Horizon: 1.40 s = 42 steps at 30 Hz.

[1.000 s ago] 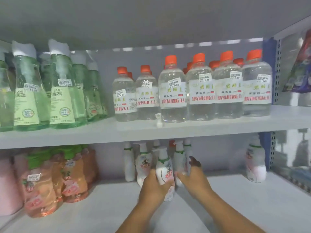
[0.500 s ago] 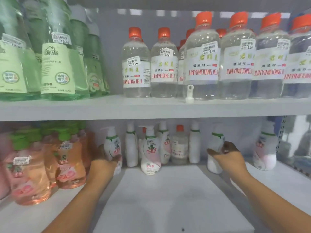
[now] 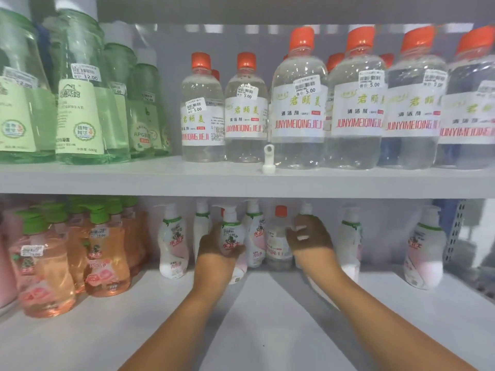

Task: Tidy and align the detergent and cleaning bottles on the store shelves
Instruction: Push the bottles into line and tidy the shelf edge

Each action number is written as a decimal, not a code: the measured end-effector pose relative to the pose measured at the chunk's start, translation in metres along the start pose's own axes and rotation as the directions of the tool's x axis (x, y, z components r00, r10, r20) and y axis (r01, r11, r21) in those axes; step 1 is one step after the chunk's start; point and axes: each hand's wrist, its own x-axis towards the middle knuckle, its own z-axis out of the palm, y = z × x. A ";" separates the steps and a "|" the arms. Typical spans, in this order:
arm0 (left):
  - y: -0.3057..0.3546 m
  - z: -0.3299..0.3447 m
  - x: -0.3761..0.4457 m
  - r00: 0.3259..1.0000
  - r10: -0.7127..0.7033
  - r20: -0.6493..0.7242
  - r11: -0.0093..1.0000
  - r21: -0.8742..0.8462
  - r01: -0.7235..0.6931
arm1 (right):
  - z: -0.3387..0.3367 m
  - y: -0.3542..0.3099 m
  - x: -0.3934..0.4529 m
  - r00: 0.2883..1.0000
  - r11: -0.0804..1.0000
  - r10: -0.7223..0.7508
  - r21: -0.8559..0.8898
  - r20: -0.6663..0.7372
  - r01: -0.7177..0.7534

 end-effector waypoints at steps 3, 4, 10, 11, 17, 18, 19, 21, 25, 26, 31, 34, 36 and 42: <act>-0.005 -0.026 -0.009 0.998 -0.003 -0.070 1.000 0.027 0.005 | 0.011 -0.011 0.031 0.981 0.986 0.121 -0.136 0.153 -0.101; -0.008 -0.039 -0.011 0.995 -0.006 -0.098 0.999 0.050 0.011 | 0.013 -0.011 0.040 0.968 0.981 0.155 -0.146 0.196 -0.128; -0.005 -0.093 -0.022 0.956 -0.101 -0.274 0.894 0.397 0.208 | 0.025 -0.016 0.058 0.946 0.953 0.257 -0.212 0.198 -0.215; -0.003 -0.093 -0.027 0.951 -0.005 -0.309 0.884 0.443 0.148 | 0.025 -0.016 0.058 0.948 0.947 0.262 -0.238 0.179 -0.216; 0.019 -0.050 -0.022 0.935 0.348 -0.067 0.916 0.237 -0.324 | 0.012 -0.023 0.054 0.937 0.930 0.219 -0.348 0.272 -0.117; 0.025 -0.040 -0.011 0.949 0.308 -0.059 0.941 0.167 -0.295 | 0.009 -0.024 0.051 0.935 0.934 0.202 -0.343 0.290 -0.096; 0.030 -0.031 0.003 0.964 0.260 -0.052 0.958 0.140 -0.251 | 0.006 -0.023 0.048 0.935 0.940 0.188 -0.330 0.299 -0.084; 0.038 -0.017 0.035 0.990 0.136 0.021 0.971 0.197 -0.137 | -0.002 -0.022 0.041 0.937 0.951 0.184 -0.295 0.298 -0.093; 0.044 0.000 0.071 0.988 -0.051 0.143 0.941 0.337 0.000 | -0.009 -0.023 0.031 0.924 0.965 0.199 -0.227 0.327 -0.128; 0.045 0.003 0.074 0.988 -0.050 0.146 0.918 0.395 -0.012 | -0.008 -0.024 0.028 0.920 0.969 0.216 -0.188 0.328 -0.161; 0.042 0.000 0.080 0.991 -0.115 0.061 0.906 0.415 0.080 | -0.003 -0.021 0.002 0.907 0.962 0.250 0.021 0.338 -0.273; 0.041 -0.013 0.072 0.987 -0.072 0.143 0.916 0.401 0.008 | -0.008 -0.023 -0.005 0.904 0.952 0.258 0.070 0.341 -0.298; 0.045 -0.024 0.056 0.975 -0.036 0.220 0.928 0.369 -0.049 | -0.014 -0.030 -0.010 0.892 0.941 0.271 0.094 0.362 -0.324; 0.052 -0.060 -0.017 0.962 0.027 0.273 0.999 0.031 -0.037 | -0.037 -0.049 -0.056 0.910 0.956 0.231 0.093 0.345 -0.277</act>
